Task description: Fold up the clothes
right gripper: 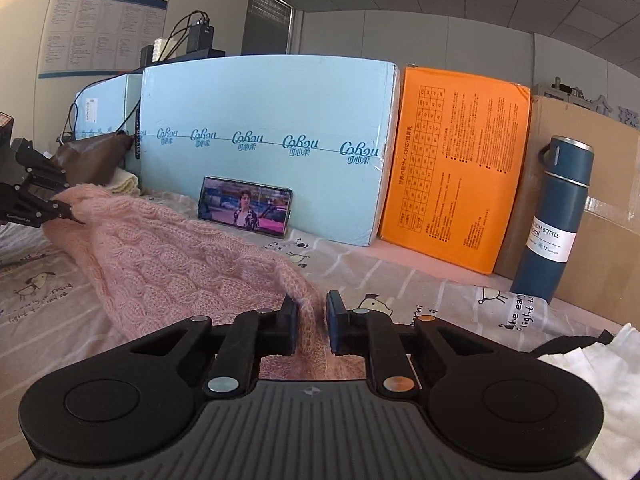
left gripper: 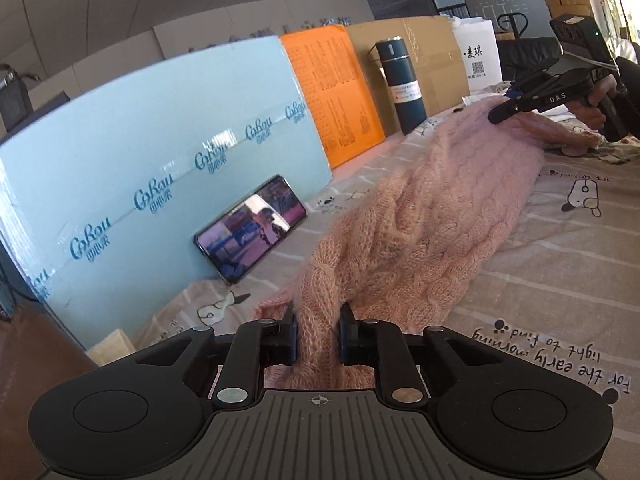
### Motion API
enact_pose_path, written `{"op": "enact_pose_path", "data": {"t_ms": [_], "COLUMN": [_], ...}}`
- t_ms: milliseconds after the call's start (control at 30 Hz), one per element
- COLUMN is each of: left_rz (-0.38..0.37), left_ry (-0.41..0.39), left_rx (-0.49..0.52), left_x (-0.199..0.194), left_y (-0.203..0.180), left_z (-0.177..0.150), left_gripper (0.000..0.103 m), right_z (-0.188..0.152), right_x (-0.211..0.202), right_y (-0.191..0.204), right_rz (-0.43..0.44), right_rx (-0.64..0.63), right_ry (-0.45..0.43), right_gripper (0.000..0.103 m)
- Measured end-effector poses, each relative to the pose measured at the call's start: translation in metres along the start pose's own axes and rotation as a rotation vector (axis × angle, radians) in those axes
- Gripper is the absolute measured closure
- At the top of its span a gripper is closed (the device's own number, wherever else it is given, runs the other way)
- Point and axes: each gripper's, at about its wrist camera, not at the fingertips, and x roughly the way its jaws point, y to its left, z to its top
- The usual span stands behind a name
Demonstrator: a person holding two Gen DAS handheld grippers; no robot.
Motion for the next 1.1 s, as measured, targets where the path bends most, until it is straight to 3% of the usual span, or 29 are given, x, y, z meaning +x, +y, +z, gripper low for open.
{"op": "enact_pose_path", "data": {"t_ms": [100, 133, 167, 200, 233, 267, 333, 467, 600, 733, 867, 1000, 1100], "left_rz": [0.023, 0.041, 0.055, 0.062, 0.064, 0.06, 0.056, 0.115, 0.145, 0.187, 0.18, 0.182, 0.184], "left_ry": [0.001, -0.014, -0.037, -0.069, -0.093, -0.106, -0.12, -0.03, 0.027, -0.006, -0.04, -0.046, -0.053], "left_rx": [-0.058, -0.077, -0.092, -0.102, -0.111, -0.119, -0.13, -0.13, -0.22, -0.313, -0.467, -0.537, -0.55], "left_x": [0.01, 0.012, 0.012, 0.012, 0.014, 0.017, 0.026, 0.059, 0.074, 0.056, 0.035, 0.024, 0.021], "left_y": [0.007, 0.007, 0.006, 0.003, 0.0, -0.004, -0.012, -0.018, -0.012, -0.011, -0.008, -0.012, -0.016], "left_z": [0.002, 0.004, 0.006, 0.009, 0.013, 0.018, 0.026, 0.027, 0.019, 0.023, 0.015, 0.003, 0.001], "left_gripper": [0.073, 0.061, 0.044, 0.037, 0.027, 0.025, 0.025, 0.025, 0.022, 0.021, 0.015, 0.014, 0.014], "right_z": [-0.001, -0.001, -0.003, -0.004, -0.006, -0.007, -0.01, -0.014, -0.02, -0.03, -0.045, -0.061, -0.073], "right_x": [0.018, 0.023, 0.023, 0.024, 0.024, 0.024, 0.025, 0.015, -0.014, -0.046, -0.076, -0.102, -0.114], "right_y": [-0.008, -0.009, -0.011, -0.013, -0.014, -0.016, -0.019, -0.025, -0.029, -0.024, -0.018, -0.024, -0.026], "right_rz": [-0.009, -0.015, -0.025, -0.036, -0.046, -0.057, -0.078, -0.096, -0.121, -0.176, -0.256, -0.359, -0.381], "right_rx": [-0.003, -0.004, 0.002, 0.008, 0.014, 0.02, 0.032, 0.059, 0.112, 0.149, 0.215, 0.417, 0.526], "right_ry": [0.043, 0.056, 0.057, 0.057, 0.058, 0.059, 0.061, 0.049, 0.002, -0.036, -0.046, -0.038, -0.024], "right_gripper": [0.089, 0.088, 0.081, 0.074, 0.057, 0.05, 0.049, 0.037, 0.03, 0.023, 0.022, 0.021, 0.021]}}
